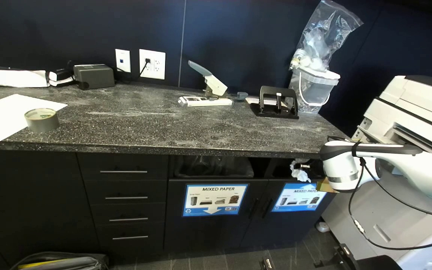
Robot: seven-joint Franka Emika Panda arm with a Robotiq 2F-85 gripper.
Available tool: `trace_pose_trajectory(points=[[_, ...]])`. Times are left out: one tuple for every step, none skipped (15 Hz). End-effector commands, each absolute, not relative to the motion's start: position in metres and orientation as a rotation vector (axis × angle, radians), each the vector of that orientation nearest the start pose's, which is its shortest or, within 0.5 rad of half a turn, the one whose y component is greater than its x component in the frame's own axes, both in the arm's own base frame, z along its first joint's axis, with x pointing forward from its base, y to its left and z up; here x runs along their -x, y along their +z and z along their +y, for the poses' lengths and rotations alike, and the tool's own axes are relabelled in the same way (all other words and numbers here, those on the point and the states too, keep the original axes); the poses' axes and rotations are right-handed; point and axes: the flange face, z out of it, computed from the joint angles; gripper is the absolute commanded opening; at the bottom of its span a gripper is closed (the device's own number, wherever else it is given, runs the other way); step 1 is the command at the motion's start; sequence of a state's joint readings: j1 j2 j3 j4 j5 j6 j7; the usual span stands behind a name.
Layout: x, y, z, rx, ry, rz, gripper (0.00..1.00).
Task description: Put two papers in the bin to the right and two in the left
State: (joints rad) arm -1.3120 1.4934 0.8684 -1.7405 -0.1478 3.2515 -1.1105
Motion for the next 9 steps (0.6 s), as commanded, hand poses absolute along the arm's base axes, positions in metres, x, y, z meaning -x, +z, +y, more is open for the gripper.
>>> trace_pose_trajectory(points=[[-0.567,0.019,-0.306,2.612,-1.267,0.06,0.08],[-0.566,0.019,-0.306,2.606,-1.262,0.073,0.08],[-0.566,0.021,-0.307,2.596,-1.265,0.094,0.08],[-0.566,0.026,-0.307,2.576,-1.27,0.124,0.08],[-0.565,0.029,-0.307,2.553,-1.267,0.151,0.08],[-0.563,0.028,-0.306,2.55,-1.262,0.171,0.08],[-0.561,0.027,-0.305,2.542,-1.253,0.183,0.08],[-0.559,0.027,-0.305,2.537,-1.249,0.192,0.08],[-0.558,0.026,-0.306,2.534,-1.243,0.199,0.08]])
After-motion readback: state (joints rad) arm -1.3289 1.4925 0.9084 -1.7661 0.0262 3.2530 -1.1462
